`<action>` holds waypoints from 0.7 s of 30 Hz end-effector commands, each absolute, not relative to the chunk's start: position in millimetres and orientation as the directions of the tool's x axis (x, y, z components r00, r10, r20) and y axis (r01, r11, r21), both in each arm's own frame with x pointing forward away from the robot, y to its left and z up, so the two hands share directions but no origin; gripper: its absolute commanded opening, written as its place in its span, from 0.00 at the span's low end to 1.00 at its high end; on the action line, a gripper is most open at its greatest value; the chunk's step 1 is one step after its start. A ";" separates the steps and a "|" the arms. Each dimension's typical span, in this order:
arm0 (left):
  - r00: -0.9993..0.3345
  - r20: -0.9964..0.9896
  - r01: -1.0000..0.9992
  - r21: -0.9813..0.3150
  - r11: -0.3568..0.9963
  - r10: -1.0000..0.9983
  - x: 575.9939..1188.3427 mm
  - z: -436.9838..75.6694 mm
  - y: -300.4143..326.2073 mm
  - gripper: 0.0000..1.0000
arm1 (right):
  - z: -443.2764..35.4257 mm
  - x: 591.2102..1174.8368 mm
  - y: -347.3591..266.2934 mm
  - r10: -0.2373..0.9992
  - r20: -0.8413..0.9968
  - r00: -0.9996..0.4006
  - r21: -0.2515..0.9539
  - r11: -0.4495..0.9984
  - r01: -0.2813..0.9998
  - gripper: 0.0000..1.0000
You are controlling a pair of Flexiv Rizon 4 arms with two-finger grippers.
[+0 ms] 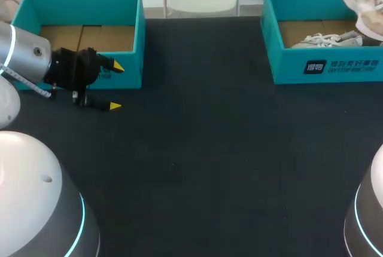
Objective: Take the shoe out of the shoebox, open the shoe tongue, remove and reinsert the insole, then place the shoe into the shoebox
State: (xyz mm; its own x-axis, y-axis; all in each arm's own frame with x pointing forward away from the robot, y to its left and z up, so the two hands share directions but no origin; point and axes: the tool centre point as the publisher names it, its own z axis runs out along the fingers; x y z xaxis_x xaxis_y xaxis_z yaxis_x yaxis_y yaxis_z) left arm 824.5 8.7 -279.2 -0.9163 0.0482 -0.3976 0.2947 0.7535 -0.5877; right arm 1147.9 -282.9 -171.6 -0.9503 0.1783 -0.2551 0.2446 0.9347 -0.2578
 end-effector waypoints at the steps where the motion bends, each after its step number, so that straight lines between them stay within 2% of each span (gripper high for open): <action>1: -0.916 -0.398 0.295 -0.586 0.754 0.049 823.8 -279.3 9.0 1.00 | -182.2 1183.2 -301.6 0.233 -0.238 -0.943 -0.249 0.924 0.292 0.00; 4: -0.916 -0.398 0.295 -0.586 0.754 0.049 823.8 -279.3 9.0 1.00 | -182.6 1196.3 -313.3 0.309 -0.242 -0.920 -0.243 0.898 0.366 0.00; 7: -0.916 -0.398 0.295 -0.586 0.754 0.049 823.8 -279.3 9.0 1.00 | -178.6 1202.7 -321.6 0.435 -0.285 -0.854 -0.239 0.831 0.503 0.00; 8: -0.916 -0.398 0.295 -0.586 0.754 0.049 823.8 -279.3 9.0 1.00 | -177.0 1204.2 -326.4 0.525 -0.295 -0.799 -0.238 0.769 0.593 0.00; 9: -0.916 -0.398 0.295 -0.586 0.754 0.049 823.8 -279.3 9.0 1.00 | -174.1 1203.9 -330.6 0.590 -0.303 -0.749 -0.185 0.734 0.653 0.00; 11: -0.916 -0.398 0.295 -0.586 0.754 0.049 823.8 -279.3 9.0 1.00 | -169.1 1202.5 -341.5 0.763 -0.298 -0.573 -0.097 0.573 0.814 0.00; 12: -0.916 -0.398 0.295 -0.586 0.754 0.049 823.8 -279.3 9.0 1.00 | -165.8 1199.9 -344.6 0.848 -0.292 -0.443 -0.038 0.452 0.891 0.00; 13: -0.916 -0.398 0.295 -0.586 0.754 0.049 823.8 -279.3 9.0 1.00 | -165.0 1198.3 -346.5 0.880 -0.280 -0.384 -0.018 0.395 0.919 0.00; 15: -0.916 -0.398 0.295 -0.586 0.754 0.049 823.8 -279.3 9.0 1.00 | -164.5 1193.5 -348.8 0.957 -0.230 -0.177 0.070 0.198 0.978 0.00; 19: -0.916 -0.398 0.295 -0.586 0.754 0.049 823.8 -279.3 9.0 1.00 | -169.3 1189.5 -345.8 0.979 -0.173 0.104 0.169 -0.075 0.983 0.00; 20: -0.916 -0.398 0.295 -0.586 0.754 0.049 823.8 -279.3 9.0 1.00 | -168.9 1189.0 -344.1 0.977 -0.163 0.135 0.182 -0.104 0.978 0.00; 21: -0.916 -0.398 0.295 -0.586 0.754 0.049 823.8 -279.3 9.0 1.00 | -169.5 1186.8 -343.2 0.958 -0.182 0.222 0.147 -0.197 0.969 0.00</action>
State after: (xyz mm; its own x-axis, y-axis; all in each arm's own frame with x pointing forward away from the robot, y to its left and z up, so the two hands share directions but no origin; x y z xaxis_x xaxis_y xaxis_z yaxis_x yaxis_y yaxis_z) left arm 824.5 8.7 -279.2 -0.9163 0.0483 -0.3976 0.2948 0.7534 -0.5877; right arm 1189.5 -345.4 -170.5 -0.6294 0.7214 -0.2886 0.7701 0.6287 -0.1080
